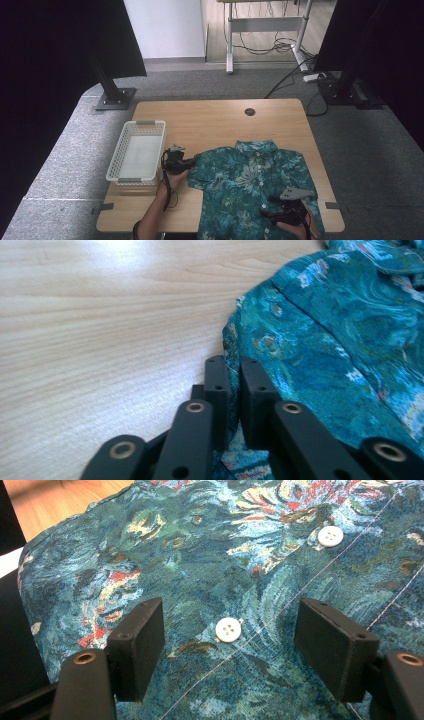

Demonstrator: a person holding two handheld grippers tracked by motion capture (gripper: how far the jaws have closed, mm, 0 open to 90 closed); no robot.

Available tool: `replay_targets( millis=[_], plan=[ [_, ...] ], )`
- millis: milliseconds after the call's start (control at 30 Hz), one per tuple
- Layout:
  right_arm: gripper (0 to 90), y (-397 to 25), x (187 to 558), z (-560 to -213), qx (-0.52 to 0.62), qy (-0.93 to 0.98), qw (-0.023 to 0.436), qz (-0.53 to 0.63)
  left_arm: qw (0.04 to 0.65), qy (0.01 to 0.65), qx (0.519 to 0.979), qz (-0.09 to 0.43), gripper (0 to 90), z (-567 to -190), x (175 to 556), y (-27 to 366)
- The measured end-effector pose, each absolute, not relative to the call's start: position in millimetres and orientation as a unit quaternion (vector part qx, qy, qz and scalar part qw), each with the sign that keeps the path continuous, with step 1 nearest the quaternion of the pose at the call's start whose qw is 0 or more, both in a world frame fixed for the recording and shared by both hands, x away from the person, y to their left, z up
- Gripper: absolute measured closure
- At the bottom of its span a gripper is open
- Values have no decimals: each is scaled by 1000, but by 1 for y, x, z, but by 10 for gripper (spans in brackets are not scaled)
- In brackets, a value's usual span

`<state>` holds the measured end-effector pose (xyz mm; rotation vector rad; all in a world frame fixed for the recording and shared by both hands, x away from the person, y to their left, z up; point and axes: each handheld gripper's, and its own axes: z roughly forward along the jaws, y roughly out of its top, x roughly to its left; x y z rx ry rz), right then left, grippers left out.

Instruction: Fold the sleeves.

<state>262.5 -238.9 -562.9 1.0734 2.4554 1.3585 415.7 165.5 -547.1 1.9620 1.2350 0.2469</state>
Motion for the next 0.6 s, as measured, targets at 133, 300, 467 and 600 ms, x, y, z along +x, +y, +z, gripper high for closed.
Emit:
replay_targets(
  millis=[133,300,467,600],
  plan=[
    [280,-239,263,-563,356,815,68,452,404,480,774,87,858,-542,412,164],
    [280,-239,263,-563,356,815,67,452,420,473,771,73,858,-531,410,157],
    [280,-239,263,-563,356,815,65,453,430,451,779,72,857,-523,407,144],
    [280,-240,263,-563,356,815,65,453,435,435,785,66,857,-522,404,137]
  ],
)
